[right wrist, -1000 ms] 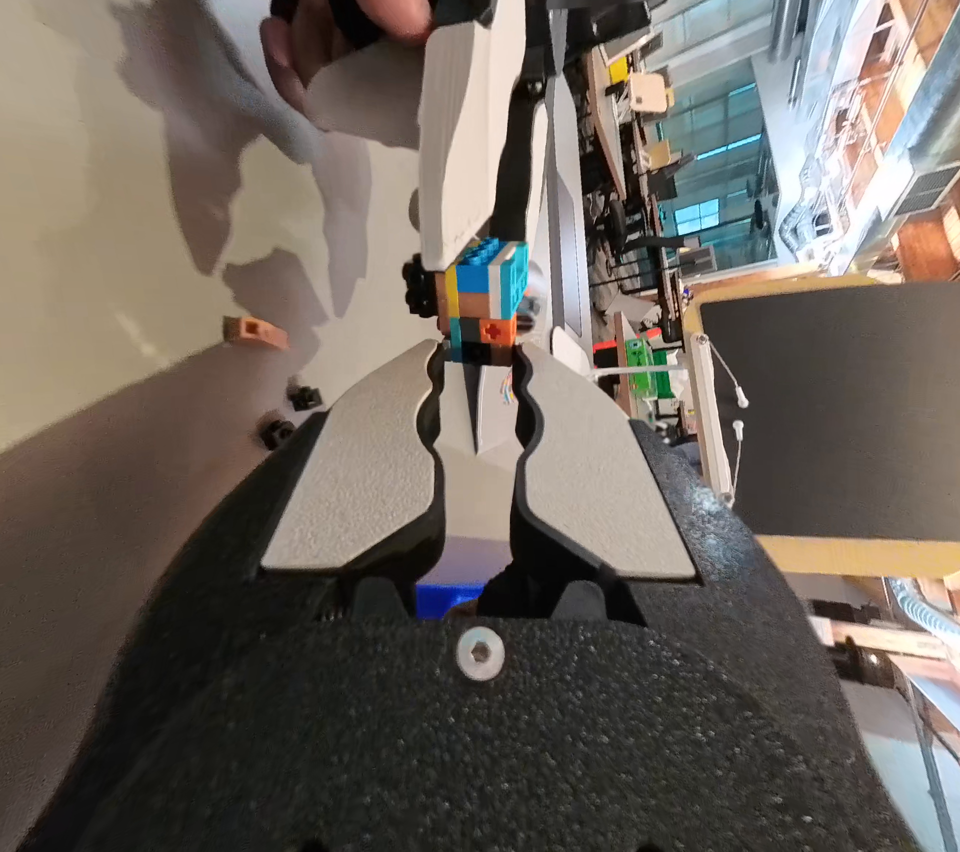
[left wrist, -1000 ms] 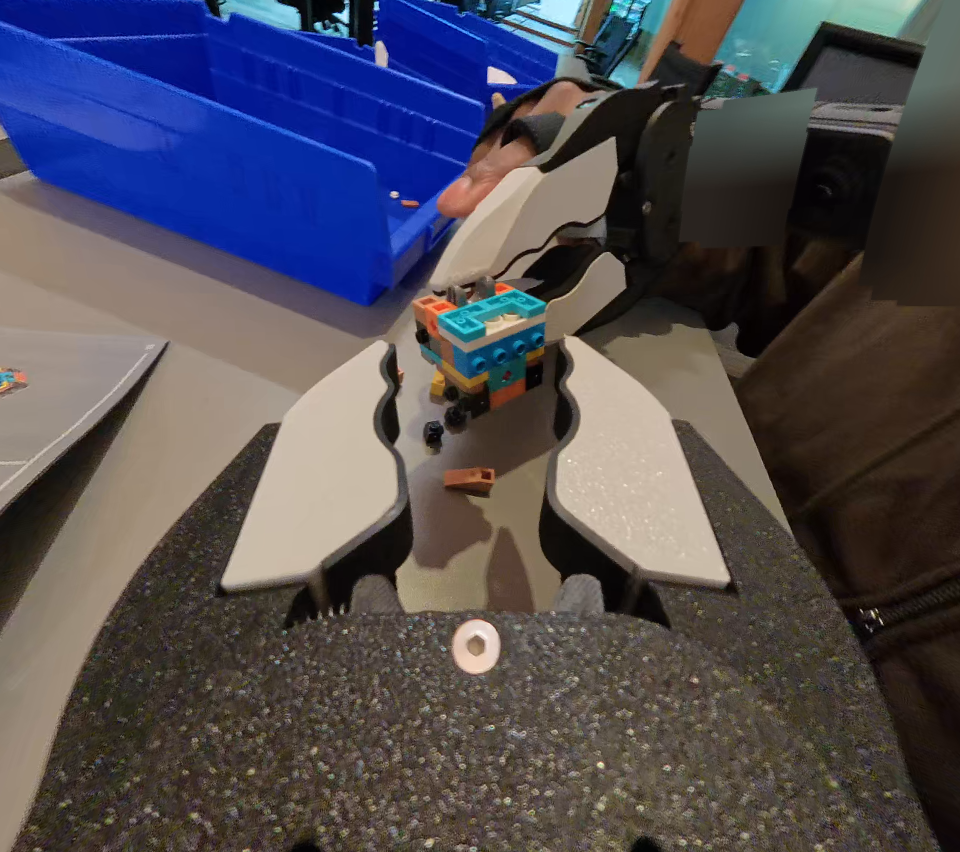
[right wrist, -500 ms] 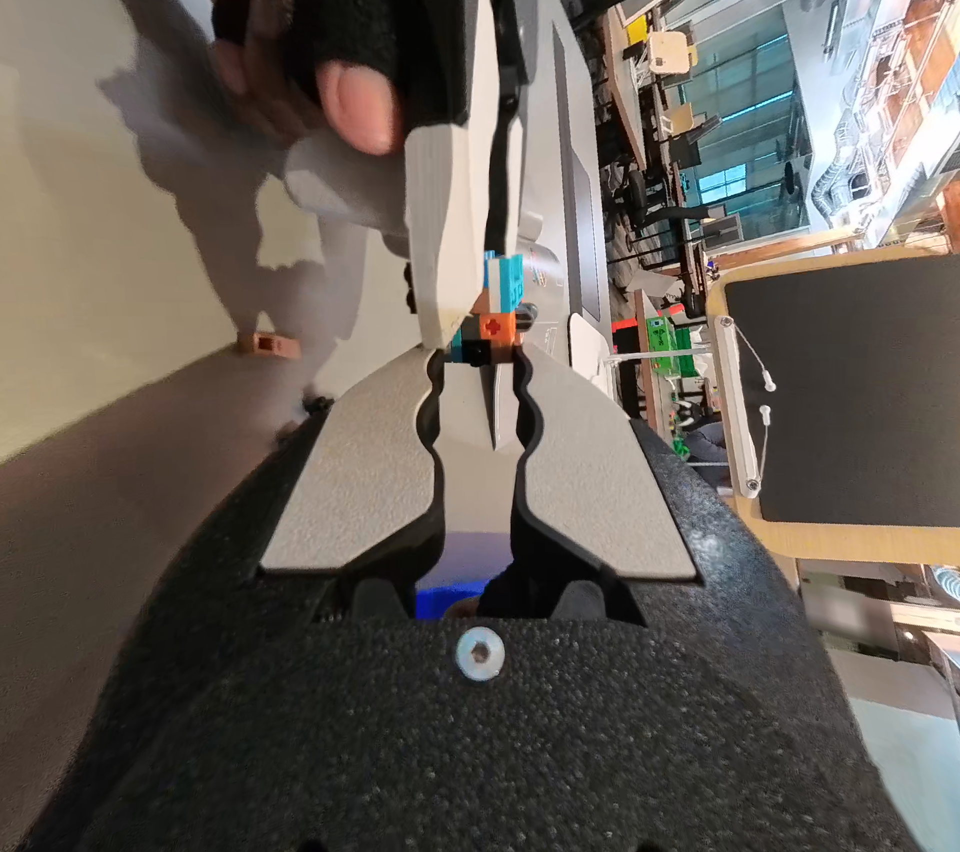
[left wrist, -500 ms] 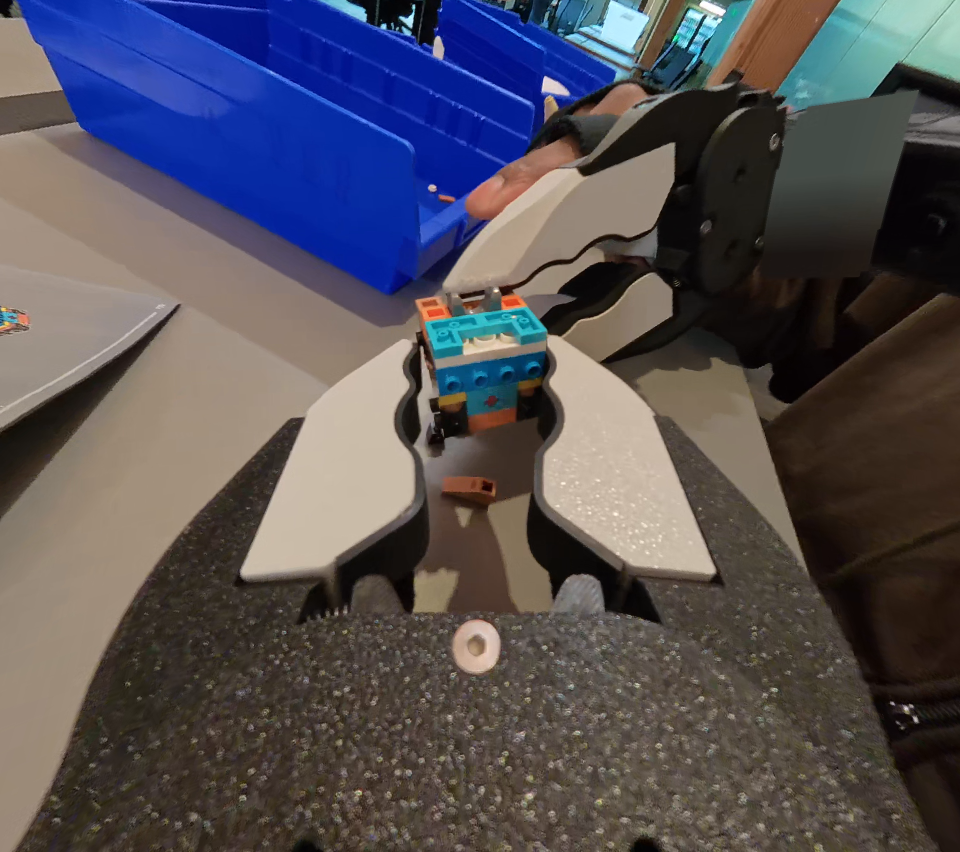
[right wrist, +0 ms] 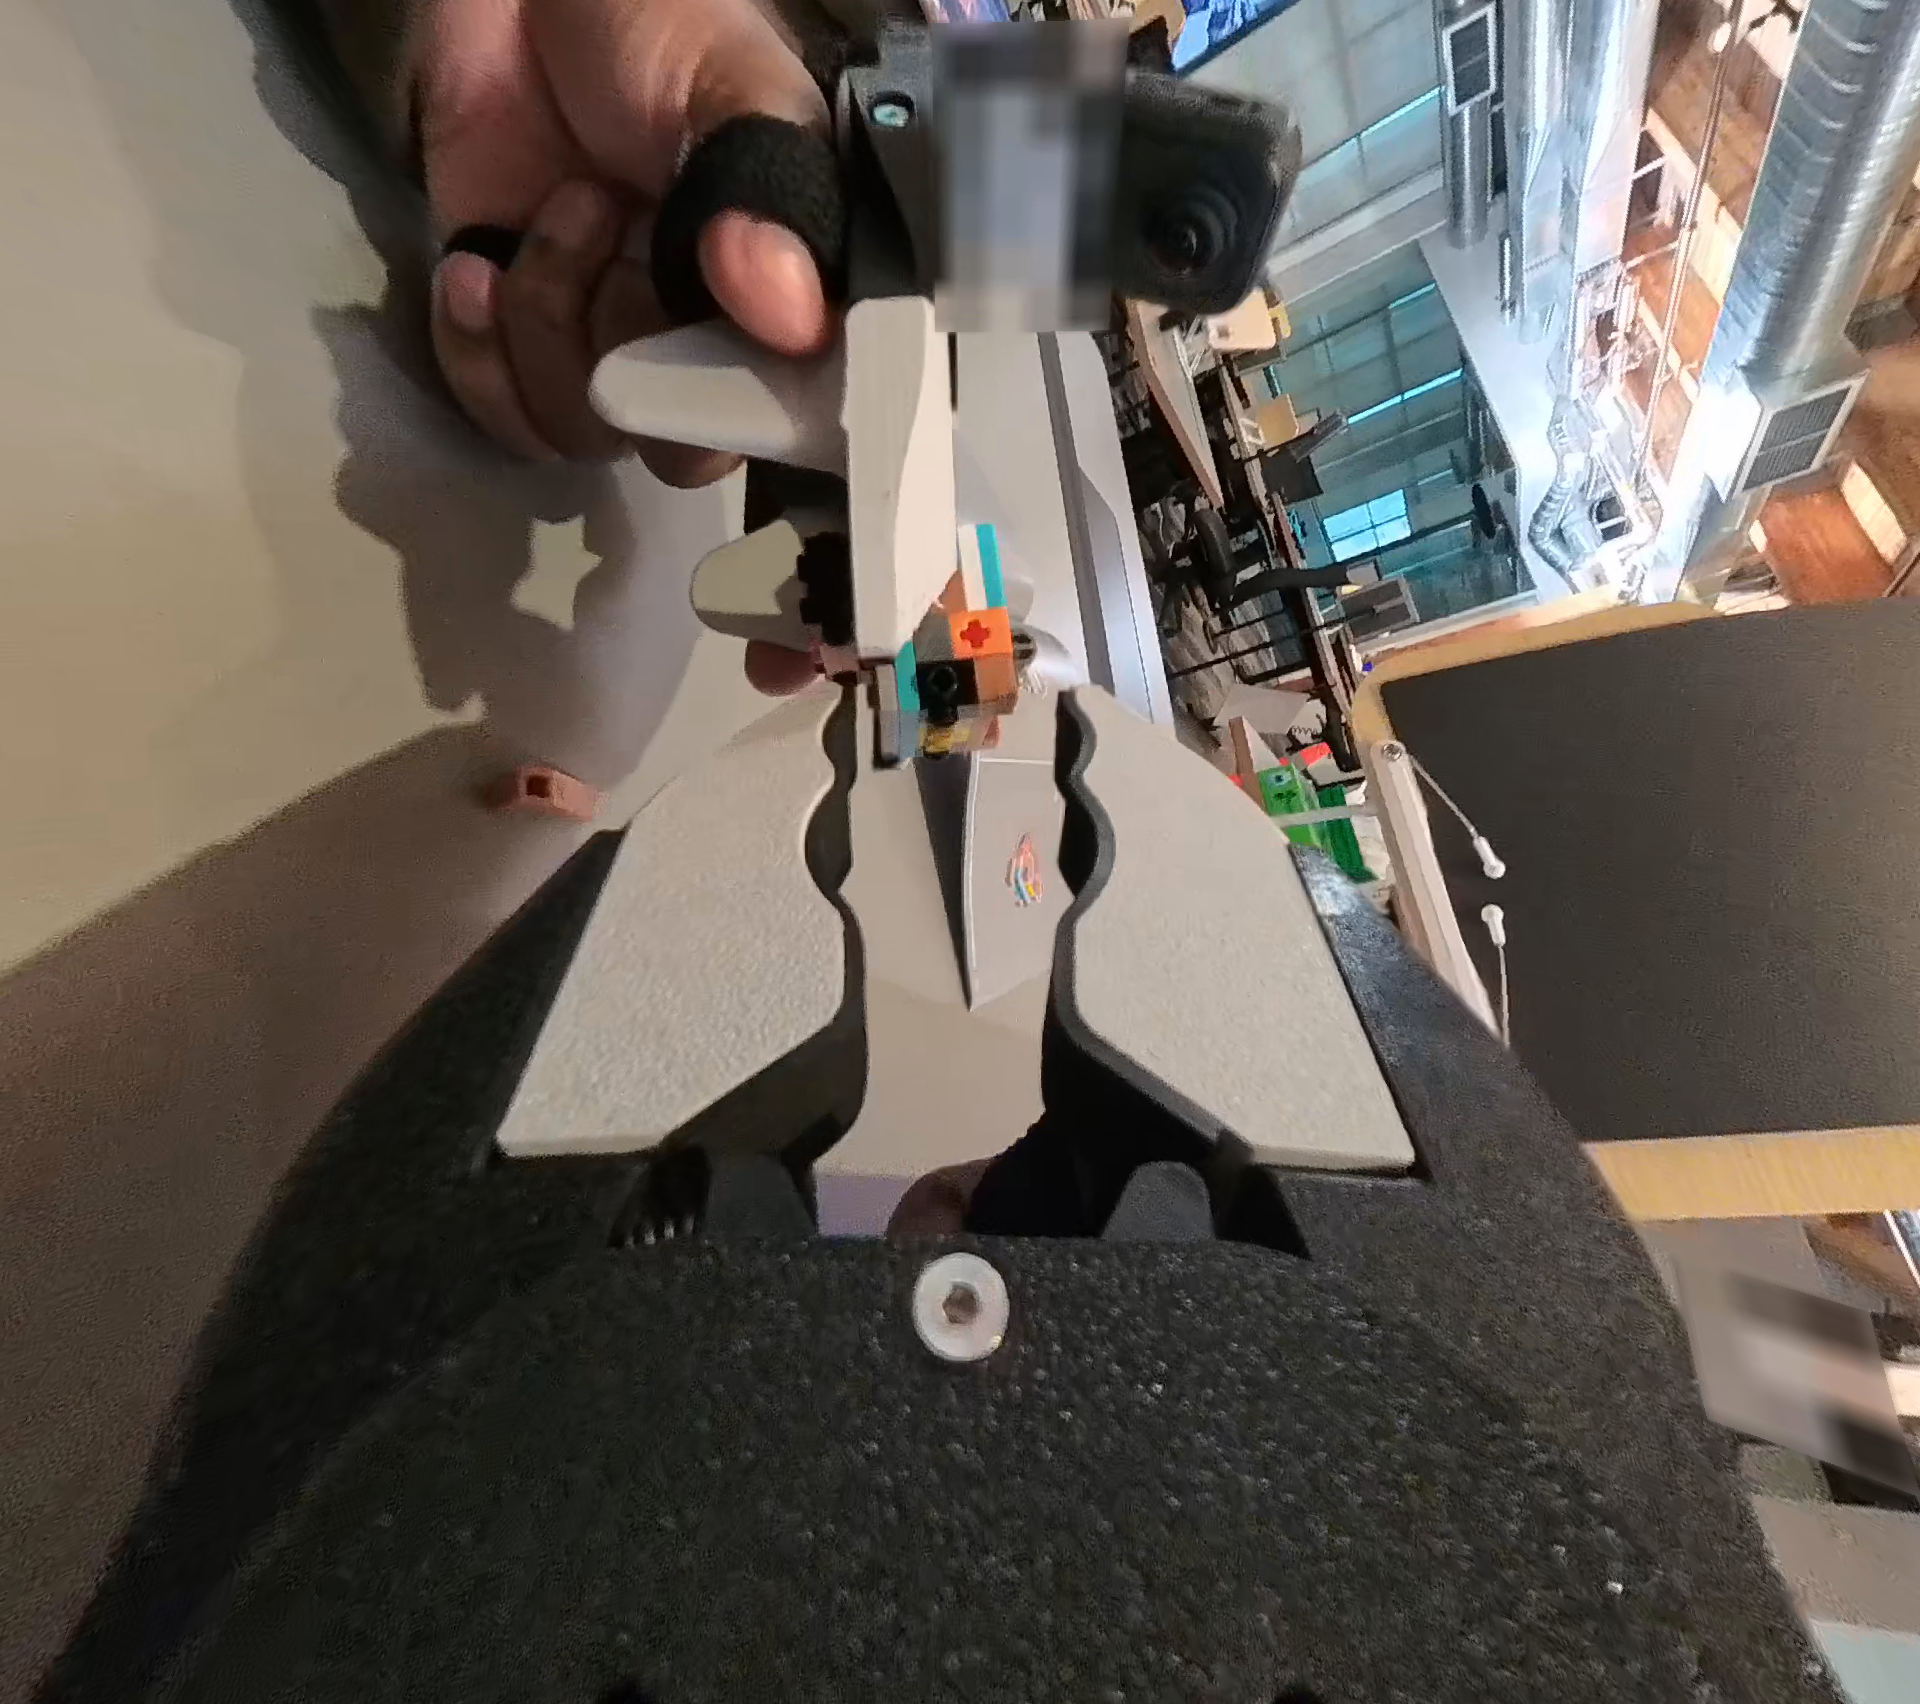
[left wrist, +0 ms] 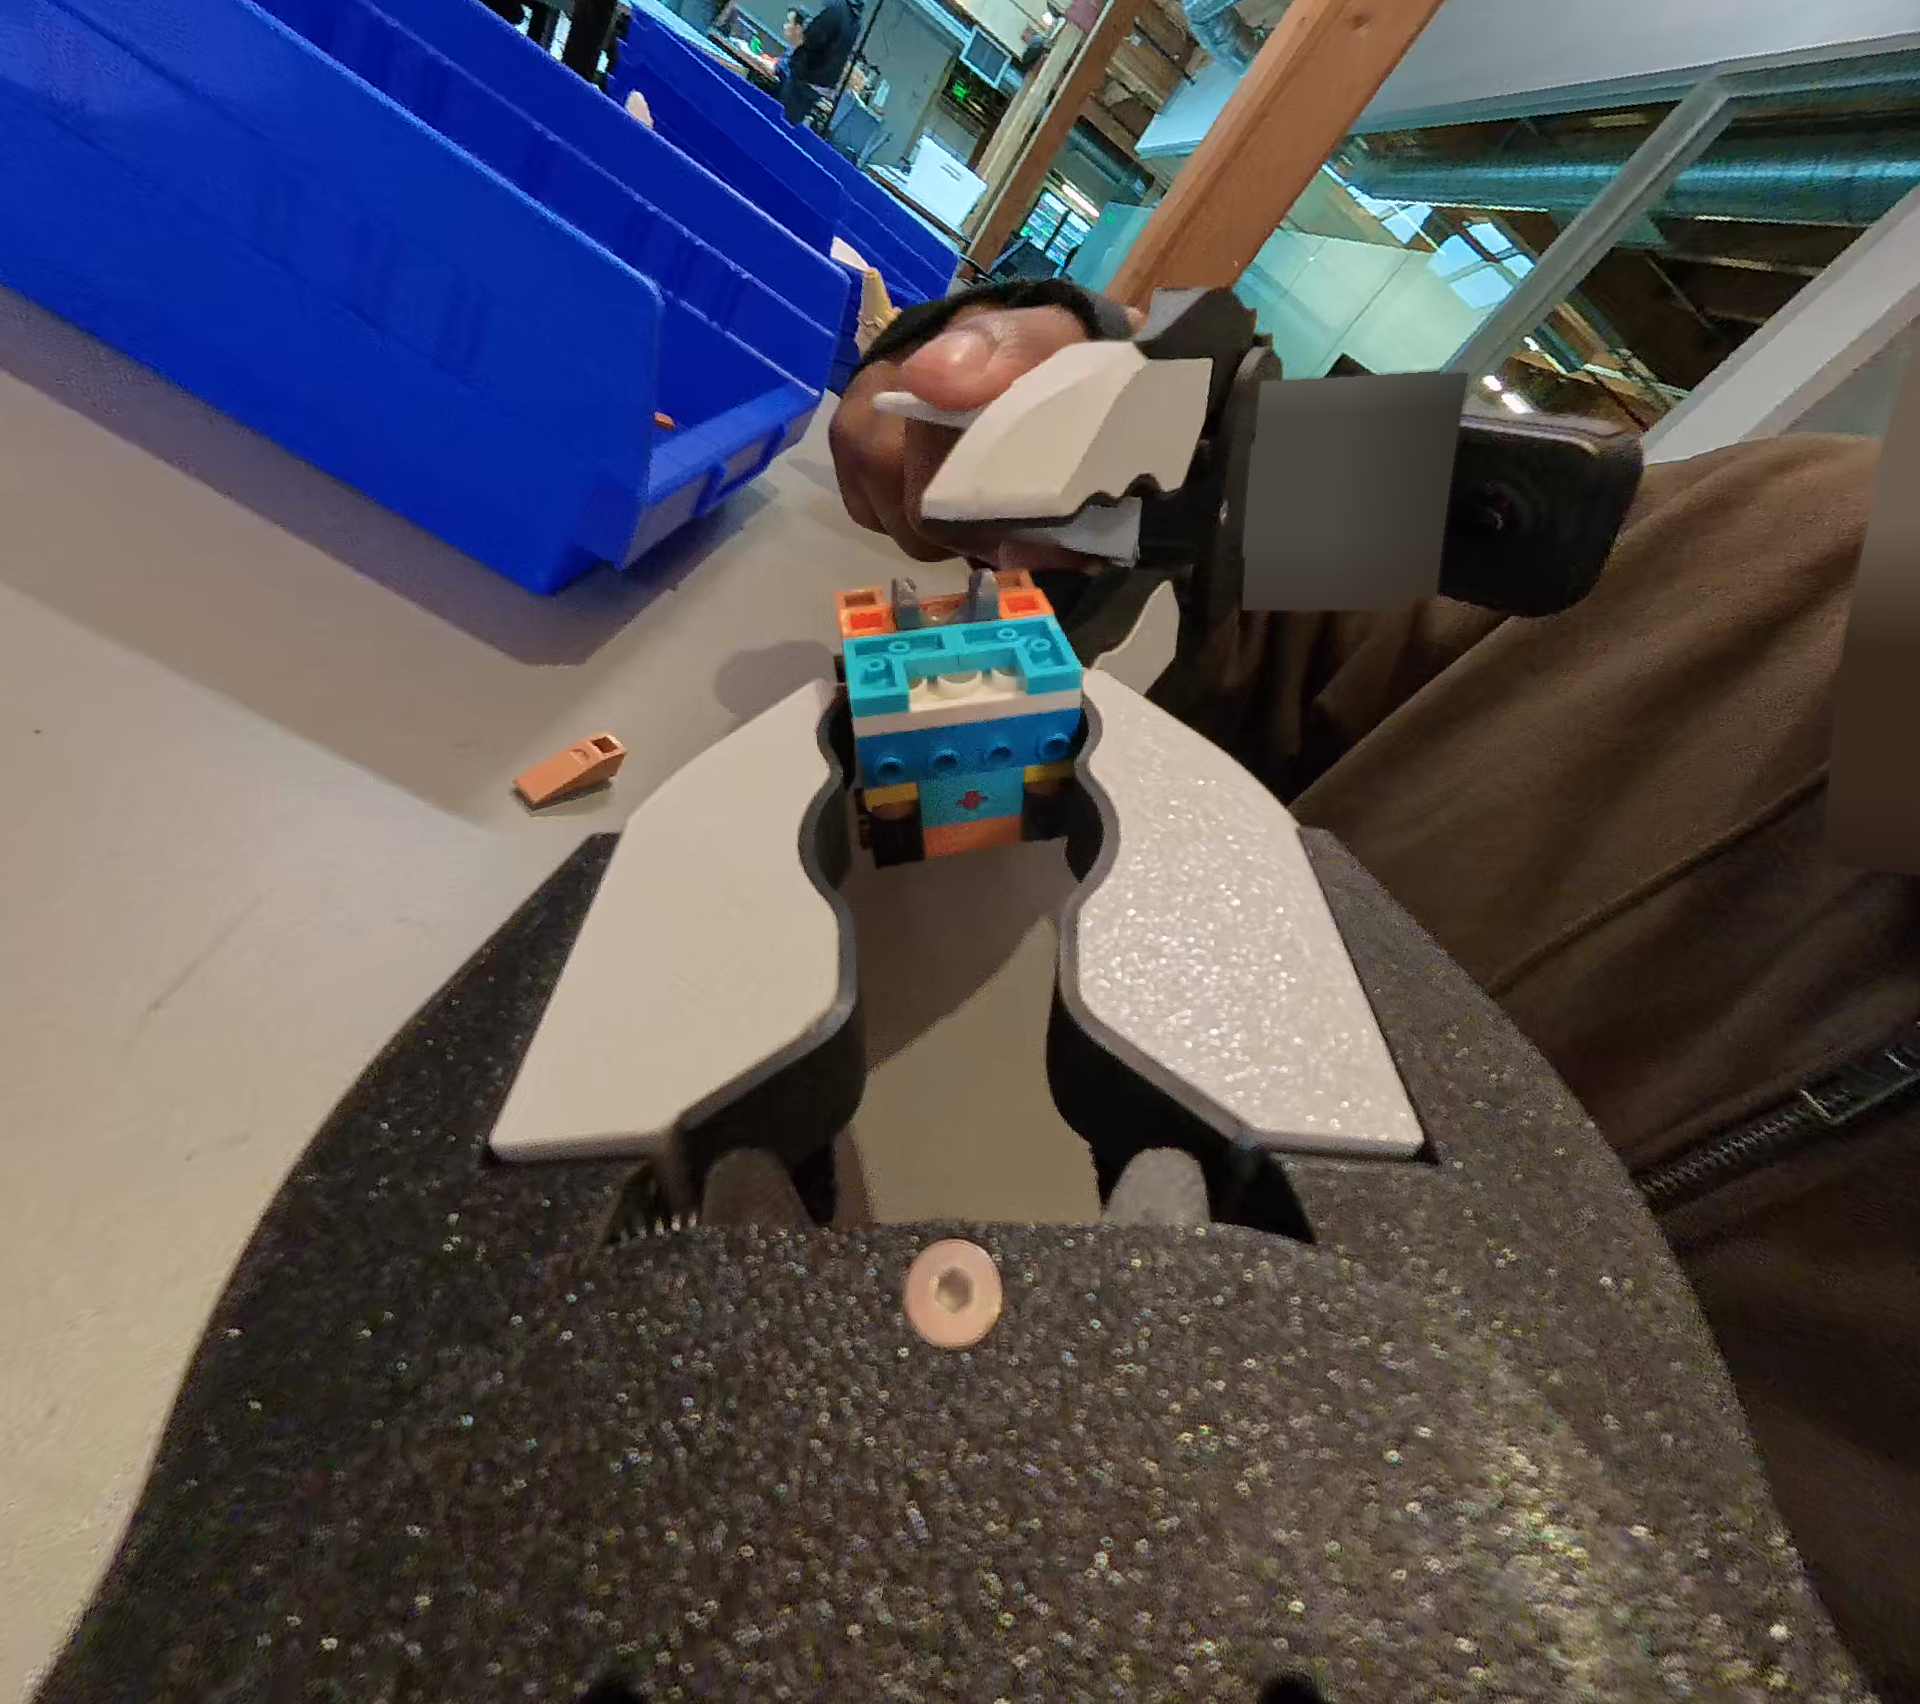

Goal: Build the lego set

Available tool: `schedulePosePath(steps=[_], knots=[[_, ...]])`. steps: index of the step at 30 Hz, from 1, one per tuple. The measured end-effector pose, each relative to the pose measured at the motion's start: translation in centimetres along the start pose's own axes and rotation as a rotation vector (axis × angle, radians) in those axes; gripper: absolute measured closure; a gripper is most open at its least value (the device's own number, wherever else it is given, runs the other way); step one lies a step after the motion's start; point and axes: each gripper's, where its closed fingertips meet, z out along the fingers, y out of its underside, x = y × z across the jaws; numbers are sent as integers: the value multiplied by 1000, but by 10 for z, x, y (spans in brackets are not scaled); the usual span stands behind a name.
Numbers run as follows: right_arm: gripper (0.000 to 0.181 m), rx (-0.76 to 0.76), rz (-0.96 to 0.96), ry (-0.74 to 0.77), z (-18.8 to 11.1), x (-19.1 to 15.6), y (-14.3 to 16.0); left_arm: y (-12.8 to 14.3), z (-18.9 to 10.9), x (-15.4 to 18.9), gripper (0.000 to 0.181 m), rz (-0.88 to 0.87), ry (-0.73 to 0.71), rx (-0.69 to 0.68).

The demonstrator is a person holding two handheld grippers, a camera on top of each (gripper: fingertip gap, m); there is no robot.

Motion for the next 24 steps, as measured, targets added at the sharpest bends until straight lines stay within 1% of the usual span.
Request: schedulePosePath(steps=[9, 19, 24], knots=[[156, 79, -26, 16, -6, 0, -12, -1, -1, 7, 143, -70, 79, 3], [158, 167, 86, -16, -8, -2, -21, 1, -2, 15, 144, -115, 150, -9], [158, 171, 104, -4, -7, 1, -22, -1, -3, 15, 144, -117, 153, 7]])
